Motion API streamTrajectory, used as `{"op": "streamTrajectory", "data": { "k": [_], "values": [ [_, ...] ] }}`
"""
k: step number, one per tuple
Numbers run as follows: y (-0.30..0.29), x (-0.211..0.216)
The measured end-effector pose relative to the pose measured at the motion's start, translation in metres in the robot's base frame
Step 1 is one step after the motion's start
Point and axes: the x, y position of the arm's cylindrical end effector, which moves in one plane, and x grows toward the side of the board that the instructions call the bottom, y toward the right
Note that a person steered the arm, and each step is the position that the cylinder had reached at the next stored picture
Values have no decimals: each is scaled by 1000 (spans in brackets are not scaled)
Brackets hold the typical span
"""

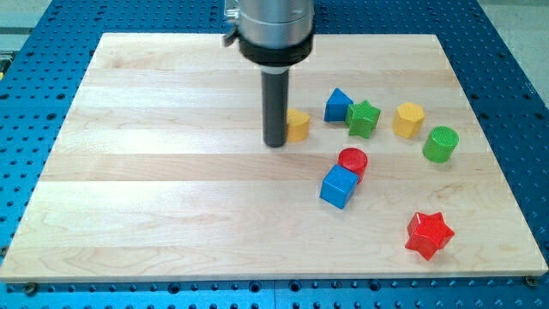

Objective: Keep triangle diagonal to hexagon

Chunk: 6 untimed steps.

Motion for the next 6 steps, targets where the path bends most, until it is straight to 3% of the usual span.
{"op": "streamTrajectory", "data": {
  "k": [1,3,4,5,6],
  "values": [
    [-5,-20],
    [108,-22],
    [108,-25],
    [90,-54],
    [180,-80]
  ]
}}
